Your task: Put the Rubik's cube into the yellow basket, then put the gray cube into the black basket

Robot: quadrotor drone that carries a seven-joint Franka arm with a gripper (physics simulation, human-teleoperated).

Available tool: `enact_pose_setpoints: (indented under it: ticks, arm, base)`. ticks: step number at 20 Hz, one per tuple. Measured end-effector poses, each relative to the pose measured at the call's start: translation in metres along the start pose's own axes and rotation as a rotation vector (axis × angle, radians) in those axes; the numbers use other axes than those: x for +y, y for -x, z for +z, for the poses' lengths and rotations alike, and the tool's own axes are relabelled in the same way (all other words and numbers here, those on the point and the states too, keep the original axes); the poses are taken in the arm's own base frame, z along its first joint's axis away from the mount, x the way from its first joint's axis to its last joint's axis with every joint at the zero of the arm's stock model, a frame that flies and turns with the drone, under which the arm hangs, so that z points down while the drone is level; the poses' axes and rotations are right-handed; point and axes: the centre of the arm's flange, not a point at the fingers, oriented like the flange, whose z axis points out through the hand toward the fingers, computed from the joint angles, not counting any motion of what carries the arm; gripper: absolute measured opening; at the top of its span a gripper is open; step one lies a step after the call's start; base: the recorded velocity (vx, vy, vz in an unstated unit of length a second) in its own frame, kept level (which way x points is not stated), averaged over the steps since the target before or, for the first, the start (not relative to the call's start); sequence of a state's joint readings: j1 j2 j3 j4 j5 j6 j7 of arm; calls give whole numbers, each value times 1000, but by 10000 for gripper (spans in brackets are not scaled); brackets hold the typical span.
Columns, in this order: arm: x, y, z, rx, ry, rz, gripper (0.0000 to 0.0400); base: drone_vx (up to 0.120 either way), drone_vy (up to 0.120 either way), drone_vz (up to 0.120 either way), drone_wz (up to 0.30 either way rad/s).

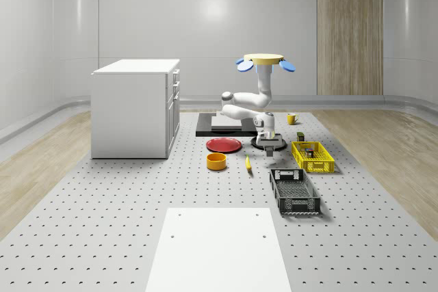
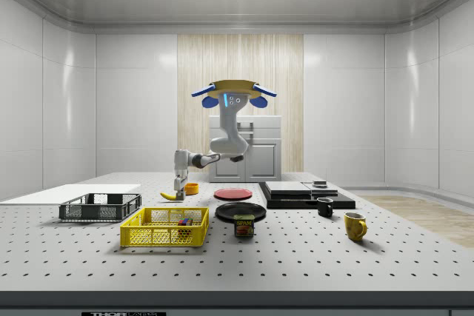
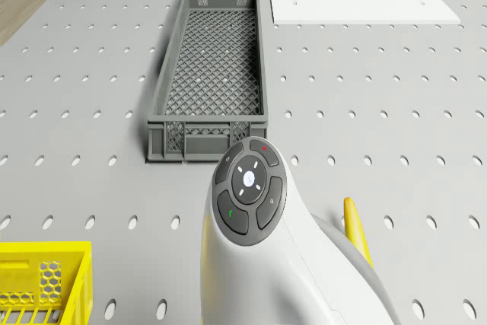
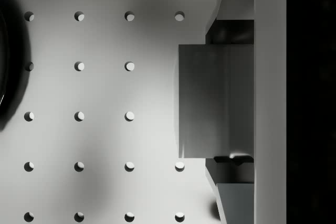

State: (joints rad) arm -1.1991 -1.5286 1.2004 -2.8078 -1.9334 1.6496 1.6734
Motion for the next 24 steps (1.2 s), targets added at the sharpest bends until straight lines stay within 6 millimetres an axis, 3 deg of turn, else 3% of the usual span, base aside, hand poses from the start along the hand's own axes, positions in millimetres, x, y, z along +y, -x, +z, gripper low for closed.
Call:
enact_pose_setpoints:
  ticks: [3, 10, 16, 24]
  arm:
    - [0, 0, 0, 0, 0, 0, 250]
    - [0, 0, -4, 0, 0, 0, 250]
    - [0, 0, -14, 0, 0, 0, 250]
    - [0, 0, -17, 0, 0, 0, 250]
  base:
    - [27, 0, 0, 0]
    - [120, 0, 0, 0]
    - [120, 0, 93, 0]
    - [120, 115, 0, 0]
